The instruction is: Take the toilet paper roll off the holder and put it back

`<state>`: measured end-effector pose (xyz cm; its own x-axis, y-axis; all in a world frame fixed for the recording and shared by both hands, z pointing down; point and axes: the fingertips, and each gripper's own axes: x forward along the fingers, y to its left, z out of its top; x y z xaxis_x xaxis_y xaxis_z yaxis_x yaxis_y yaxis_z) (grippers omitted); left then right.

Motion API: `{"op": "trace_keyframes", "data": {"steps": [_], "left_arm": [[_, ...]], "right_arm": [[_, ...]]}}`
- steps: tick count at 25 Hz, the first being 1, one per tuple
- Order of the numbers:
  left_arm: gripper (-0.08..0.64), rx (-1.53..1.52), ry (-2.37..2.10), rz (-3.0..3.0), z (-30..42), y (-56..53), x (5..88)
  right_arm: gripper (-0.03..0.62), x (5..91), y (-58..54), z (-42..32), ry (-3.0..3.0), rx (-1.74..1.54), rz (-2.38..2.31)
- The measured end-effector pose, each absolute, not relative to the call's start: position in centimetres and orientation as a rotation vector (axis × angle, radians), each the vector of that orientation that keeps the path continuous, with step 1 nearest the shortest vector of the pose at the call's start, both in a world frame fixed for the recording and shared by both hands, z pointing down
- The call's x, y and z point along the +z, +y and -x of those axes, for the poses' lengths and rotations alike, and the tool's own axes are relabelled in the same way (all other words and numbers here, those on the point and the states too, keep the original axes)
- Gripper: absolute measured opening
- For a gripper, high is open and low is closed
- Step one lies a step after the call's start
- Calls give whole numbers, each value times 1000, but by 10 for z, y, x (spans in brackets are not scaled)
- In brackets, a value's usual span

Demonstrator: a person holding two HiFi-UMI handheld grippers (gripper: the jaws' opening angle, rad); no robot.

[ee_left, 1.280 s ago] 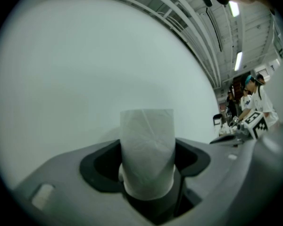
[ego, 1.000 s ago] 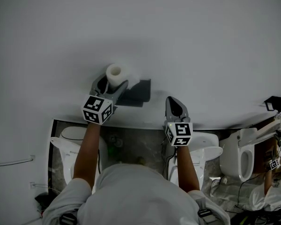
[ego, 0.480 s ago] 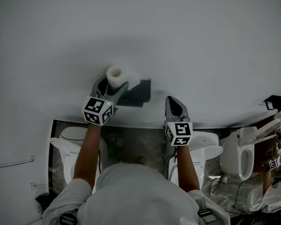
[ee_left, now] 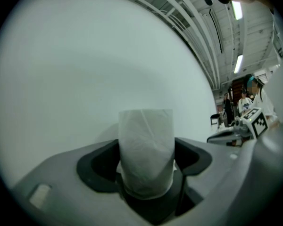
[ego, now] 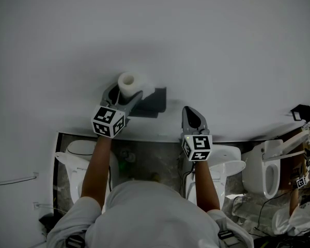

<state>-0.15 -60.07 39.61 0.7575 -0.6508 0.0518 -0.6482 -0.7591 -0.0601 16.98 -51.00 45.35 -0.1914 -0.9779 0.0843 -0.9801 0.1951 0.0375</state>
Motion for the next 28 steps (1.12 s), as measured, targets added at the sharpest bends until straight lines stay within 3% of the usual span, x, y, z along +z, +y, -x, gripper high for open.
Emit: {"op": "trace_keyframes", "data": {"steps": [2, 17, 28], "left_arm": [[360, -115, 1066, 2909, 4, -596, 398], [362, -70, 1086, 2869, 42, -555, 389], [264, -32, 1185, 2844, 88, -521, 396]], "right_arm": [[-2, 455, -506, -166, -2359, 34, -1934], [-2, 455, -484, -146, -2355, 13, -1935], [-2, 454, -468, -132, -2353, 21, -1944]]}}
